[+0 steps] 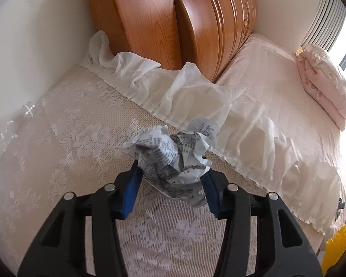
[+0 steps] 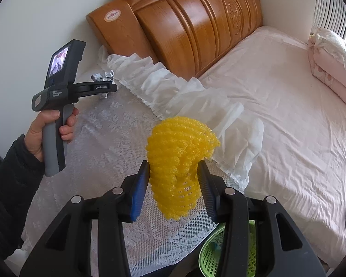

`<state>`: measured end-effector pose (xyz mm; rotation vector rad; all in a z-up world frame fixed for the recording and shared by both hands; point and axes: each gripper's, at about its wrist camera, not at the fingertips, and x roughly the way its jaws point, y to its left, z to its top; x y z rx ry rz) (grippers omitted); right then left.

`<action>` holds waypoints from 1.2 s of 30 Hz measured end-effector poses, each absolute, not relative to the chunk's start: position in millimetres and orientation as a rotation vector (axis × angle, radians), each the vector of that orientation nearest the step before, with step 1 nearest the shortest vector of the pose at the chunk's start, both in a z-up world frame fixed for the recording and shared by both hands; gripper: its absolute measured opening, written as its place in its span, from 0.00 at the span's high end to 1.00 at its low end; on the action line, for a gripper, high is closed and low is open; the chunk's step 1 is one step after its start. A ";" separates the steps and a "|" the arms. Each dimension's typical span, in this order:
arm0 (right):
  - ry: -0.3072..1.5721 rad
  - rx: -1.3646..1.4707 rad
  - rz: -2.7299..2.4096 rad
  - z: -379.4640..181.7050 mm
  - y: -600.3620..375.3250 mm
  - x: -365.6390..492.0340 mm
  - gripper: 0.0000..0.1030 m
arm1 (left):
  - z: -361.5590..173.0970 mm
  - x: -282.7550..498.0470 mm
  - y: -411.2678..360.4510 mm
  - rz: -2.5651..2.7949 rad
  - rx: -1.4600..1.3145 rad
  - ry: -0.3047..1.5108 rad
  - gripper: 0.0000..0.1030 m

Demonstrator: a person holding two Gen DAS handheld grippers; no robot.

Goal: Collect trash
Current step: 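Carry the yellow net and crumpled paper over the wastebasket and release both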

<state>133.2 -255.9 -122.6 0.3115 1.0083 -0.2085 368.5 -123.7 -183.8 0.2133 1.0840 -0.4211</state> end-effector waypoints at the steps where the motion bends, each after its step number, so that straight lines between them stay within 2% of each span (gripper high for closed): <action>1: 1.005 0.312 -0.205 -121.6 -255.8 132.1 0.57 | -180.1 364.7 -122.0 -0.420 0.214 1.079 0.53; 8: 0.976 0.315 -0.170 -115.1 -254.6 112.2 0.57 | -142.8 303.7 -104.9 -0.417 0.220 1.039 0.53; 19: 0.954 0.333 -0.172 -105.6 -275.2 10.6 0.57 | -95.0 132.9 -94.9 -0.474 0.200 1.012 0.53; 27: 1.019 0.387 -0.285 -135.7 -319.6 -97.6 0.57 | -102.1 29.6 -113.6 -0.526 0.190 1.059 0.53; 36: 1.080 0.432 -0.339 -171.4 -343.9 -161.4 0.57 | -122.7 -33.3 -147.6 -0.587 0.257 1.117 0.53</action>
